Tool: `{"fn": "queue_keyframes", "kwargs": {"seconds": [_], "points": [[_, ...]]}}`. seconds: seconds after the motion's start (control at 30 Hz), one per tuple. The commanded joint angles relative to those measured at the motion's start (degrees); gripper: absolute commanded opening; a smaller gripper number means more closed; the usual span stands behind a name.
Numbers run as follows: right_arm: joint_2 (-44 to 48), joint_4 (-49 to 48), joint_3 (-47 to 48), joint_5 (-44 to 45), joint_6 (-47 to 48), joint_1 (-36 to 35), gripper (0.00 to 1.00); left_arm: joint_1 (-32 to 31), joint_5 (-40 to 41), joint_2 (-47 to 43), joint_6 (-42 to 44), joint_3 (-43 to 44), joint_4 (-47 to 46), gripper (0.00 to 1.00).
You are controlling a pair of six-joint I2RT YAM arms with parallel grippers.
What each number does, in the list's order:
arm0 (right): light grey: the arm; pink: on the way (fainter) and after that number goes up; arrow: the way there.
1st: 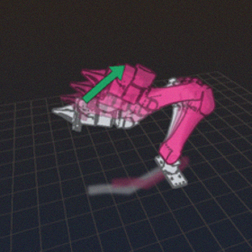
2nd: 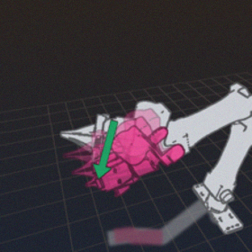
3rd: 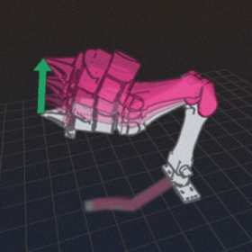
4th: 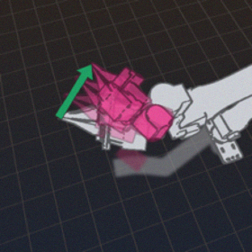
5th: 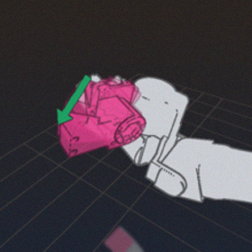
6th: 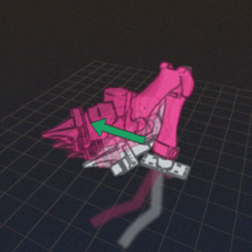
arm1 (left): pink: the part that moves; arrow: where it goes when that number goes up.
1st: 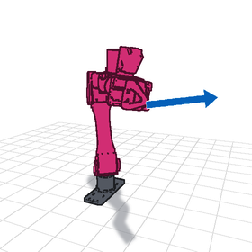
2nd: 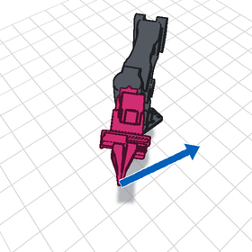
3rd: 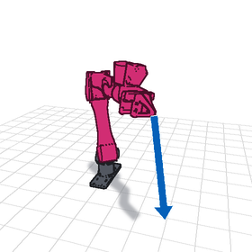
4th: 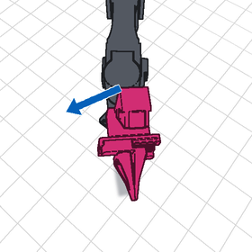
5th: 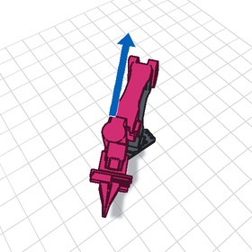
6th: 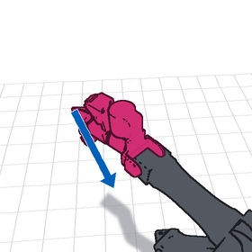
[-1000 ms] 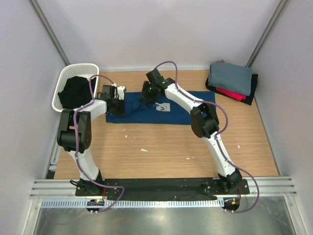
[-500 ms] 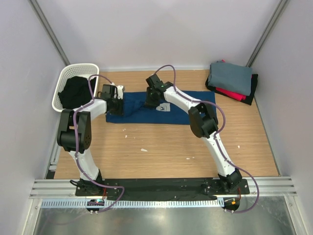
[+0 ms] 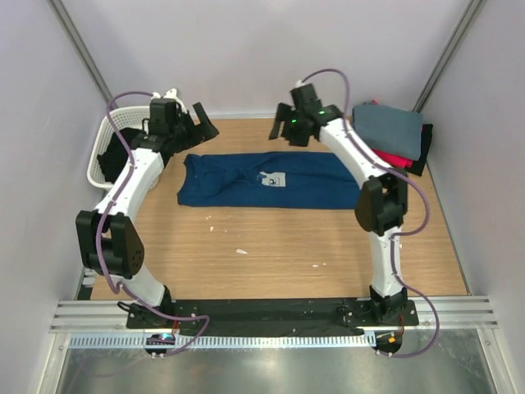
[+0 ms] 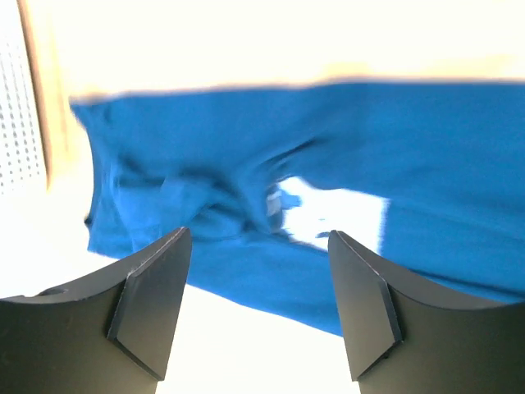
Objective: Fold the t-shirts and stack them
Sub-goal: Fold the tshirt
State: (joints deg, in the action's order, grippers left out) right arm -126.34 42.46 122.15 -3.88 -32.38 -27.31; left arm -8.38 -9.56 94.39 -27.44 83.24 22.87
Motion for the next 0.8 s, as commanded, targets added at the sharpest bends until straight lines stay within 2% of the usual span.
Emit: {"fn": "queue_keyframes", "kwargs": {"seconds": [0.0,0.13,0.27,0.3,0.43,0.6,0.77], "points": [[7.15,1.05,-6.63,3.62,1.27,6.99,0.73,-3.38,2.7,3.24,-13.25,1.13,-1.86,0.92],[9.27,1.14,-13.94,7.92,2.05,12.71,0.73,-6.29,3.58,10.97,-16.67,4.9,-0.65,0.89],[9.19,1.49,-17.03,7.31,10.65,15.09,0.73,-7.0,9.02,14.94,-27.27,6.32,3.05,0.89],[8.84,1.31,-17.55,6.52,16.15,15.18,0.75,-7.52,13.3,14.95,-29.23,5.54,3.14,0.89],[5.76,1.49,-15.1,5.29,24.8,15.09,0.76,-10.6,23.06,15.56,-35.66,7.28,7.17,0.93],[2.25,-1.32,-16.67,4.67,27.63,15.18,0.76,-12.01,28.81,22.06,-45.48,9.57,12.98,0.94],[-1.01,-2.2,-20.88,4.58,26.5,15.09,0.76,-11.66,31.35,27.42,-45.95,13.43,15.61,0.94]]}}
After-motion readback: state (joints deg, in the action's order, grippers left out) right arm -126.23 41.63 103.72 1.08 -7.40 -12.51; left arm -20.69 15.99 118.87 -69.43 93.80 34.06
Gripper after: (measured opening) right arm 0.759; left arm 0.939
